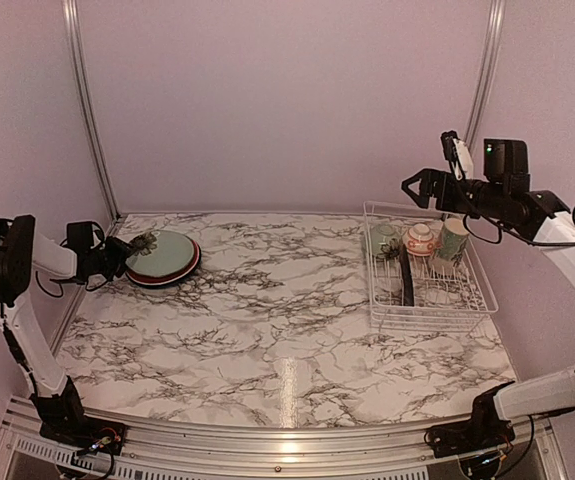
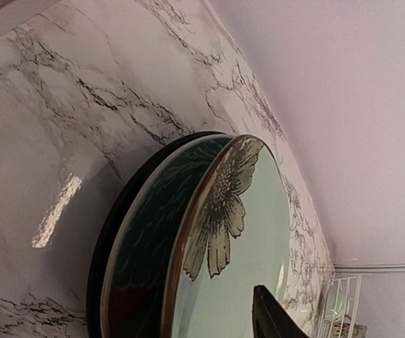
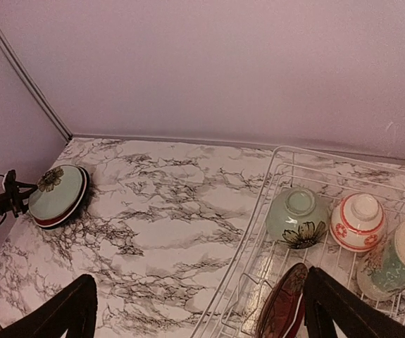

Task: Unload the mixed dishes from the dish rack
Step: Place the plate on the plate.

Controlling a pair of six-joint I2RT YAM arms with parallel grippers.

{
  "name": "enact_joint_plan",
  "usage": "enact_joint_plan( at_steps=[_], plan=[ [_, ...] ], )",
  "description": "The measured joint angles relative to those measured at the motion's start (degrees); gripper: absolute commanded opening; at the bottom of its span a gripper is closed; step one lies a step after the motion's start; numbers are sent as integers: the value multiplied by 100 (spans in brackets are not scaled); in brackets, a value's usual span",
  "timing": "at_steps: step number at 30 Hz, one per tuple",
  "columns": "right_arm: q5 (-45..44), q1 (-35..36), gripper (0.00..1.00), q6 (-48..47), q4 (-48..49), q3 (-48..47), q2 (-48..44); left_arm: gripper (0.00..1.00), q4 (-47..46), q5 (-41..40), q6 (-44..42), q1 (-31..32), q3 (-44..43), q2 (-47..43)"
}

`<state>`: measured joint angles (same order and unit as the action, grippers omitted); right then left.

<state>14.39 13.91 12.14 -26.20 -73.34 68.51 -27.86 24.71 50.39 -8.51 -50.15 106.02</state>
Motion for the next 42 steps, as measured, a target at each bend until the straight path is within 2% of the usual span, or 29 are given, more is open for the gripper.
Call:
enact_joint_plan(
  at_steps=[8,12,20,22,32,42],
  plan=[
    [-385,-2,98,-127,-442,-105,168,63,420,-249,-352,59,28,-450],
    [-426,-2,98,-170,-527,-101,280,76,686,-413,-579,109,28,-726],
    [-422,-2,98,-173,-535,-39,291,85,1475,-772,-953,234,-70,-870],
    [-420,-2,98,-177,-535,-33,291,92,1753,-931,-1058,291,-197,-870],
    [-407,-2,98,-190,-529,-15,291,96,2612,-1775,-1484,730,-728,-868],
    [-463,-2,98,-192,-520,11,291,99,3075,-2435,-1683,809,-1290,-846]
  ],
)
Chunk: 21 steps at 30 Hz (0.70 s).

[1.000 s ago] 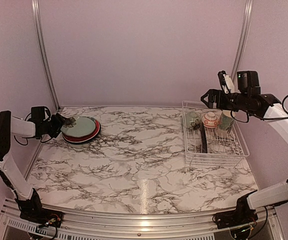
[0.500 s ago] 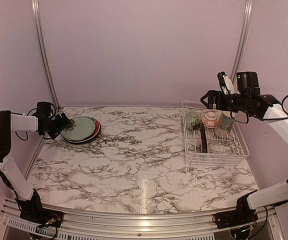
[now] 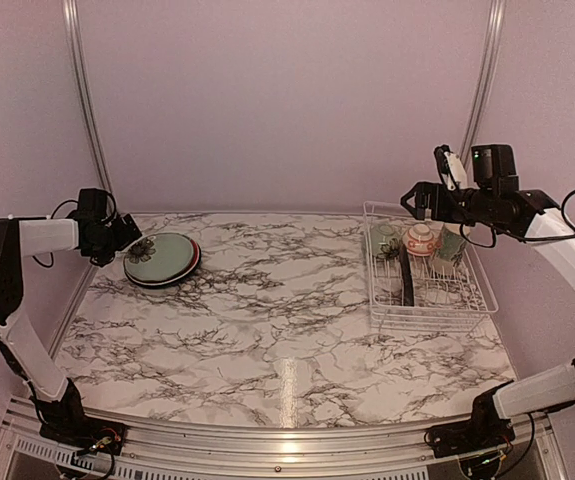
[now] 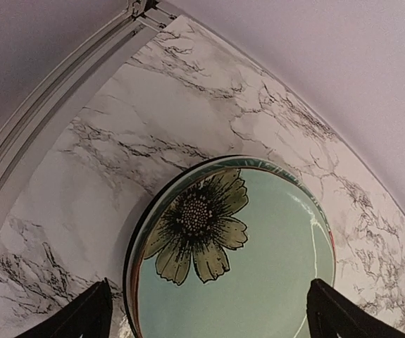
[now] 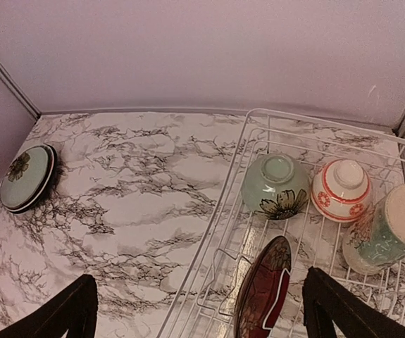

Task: Unload the mixed dishes from the dish rack
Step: Place the plate on the plate, then grab the plate from the dish rack.

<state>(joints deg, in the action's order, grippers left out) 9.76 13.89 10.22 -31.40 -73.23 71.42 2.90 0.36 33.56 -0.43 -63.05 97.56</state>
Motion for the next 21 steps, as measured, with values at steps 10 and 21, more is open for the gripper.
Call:
enact_joint_plan(
  at_steps=[10,21],
  plan=[
    [-507,0,85,-13,-643,-2,566,99,186,-107,-109,284,190,-586],
    [-737,105,67,461,-1272,262,1143,99,122,149,-149,1143,173,-1209]
  ],
)
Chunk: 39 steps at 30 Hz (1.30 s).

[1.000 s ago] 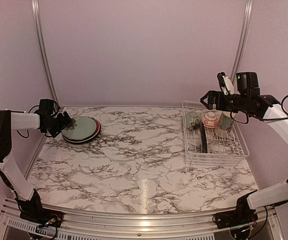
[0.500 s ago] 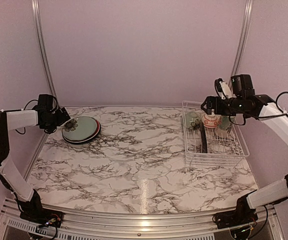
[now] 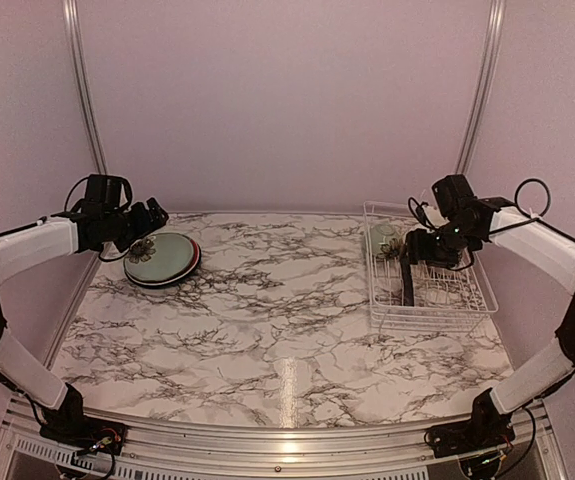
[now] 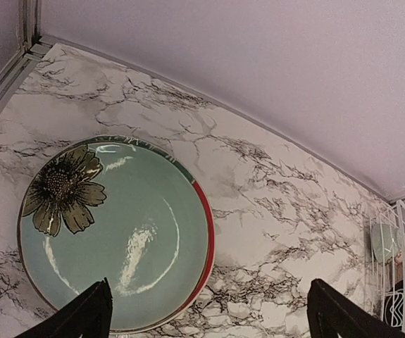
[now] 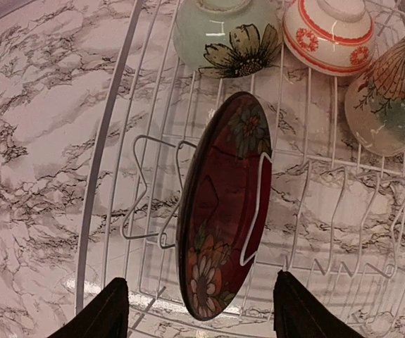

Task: Unload the mixed dishes from the dish rack
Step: Grab the plate from the dish rack.

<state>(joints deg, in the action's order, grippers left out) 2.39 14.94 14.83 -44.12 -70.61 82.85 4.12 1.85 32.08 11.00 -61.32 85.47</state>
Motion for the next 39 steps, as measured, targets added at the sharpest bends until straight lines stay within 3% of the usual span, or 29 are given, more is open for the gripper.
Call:
enact_joint_plan(
  at_steps=[9,27,39],
  plan=[
    [431,11,52,177,369,166,350,99,7,42,-37,332,-81,-2],
    [264,22,0,118,767,166,704,99,146,-308,-313,702,-358,-9],
    [363,-111,0,140,761,190,595,99,181,-341,-321,765,-396,-9]
  ],
)
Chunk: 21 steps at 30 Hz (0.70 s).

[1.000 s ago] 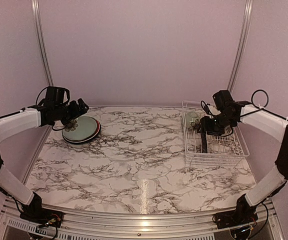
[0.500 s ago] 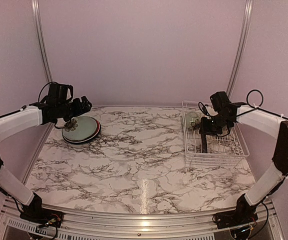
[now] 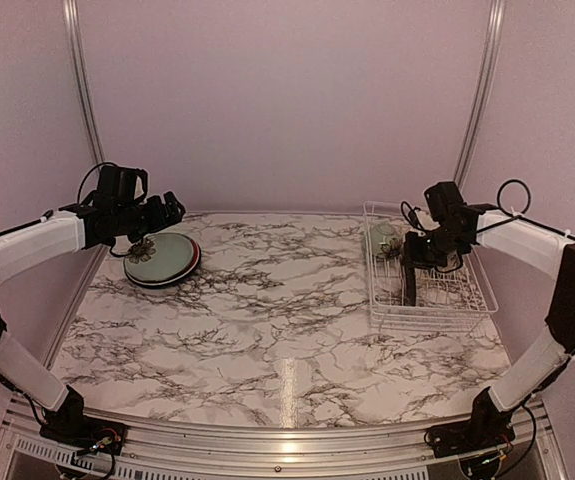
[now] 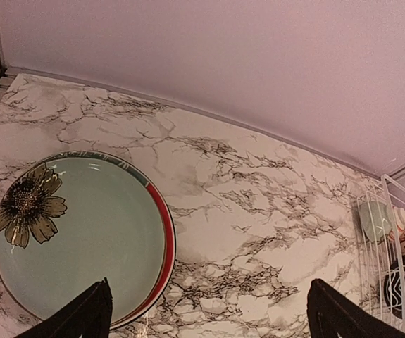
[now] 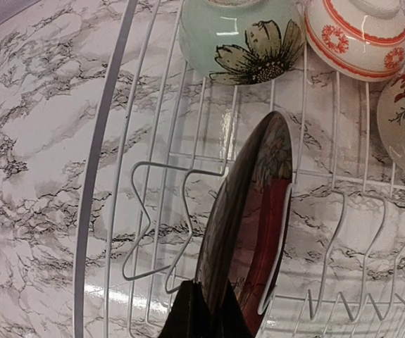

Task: Unload the mixed dishes from the dish rack
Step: Grab the plate from the dish rack.

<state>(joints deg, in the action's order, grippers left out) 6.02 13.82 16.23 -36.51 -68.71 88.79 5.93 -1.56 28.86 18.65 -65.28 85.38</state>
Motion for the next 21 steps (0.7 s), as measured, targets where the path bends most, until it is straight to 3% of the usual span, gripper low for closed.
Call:
enact_joint_plan(
  at_steps=[13,21],
  plan=[
    [321,-50,0,-59,-245,-90,-601,99,2,50,4,66,-26,7],
    [470,-7,0,-708,-317,-210,-1255,99,17,422,50,85,-129,96]
  ],
)
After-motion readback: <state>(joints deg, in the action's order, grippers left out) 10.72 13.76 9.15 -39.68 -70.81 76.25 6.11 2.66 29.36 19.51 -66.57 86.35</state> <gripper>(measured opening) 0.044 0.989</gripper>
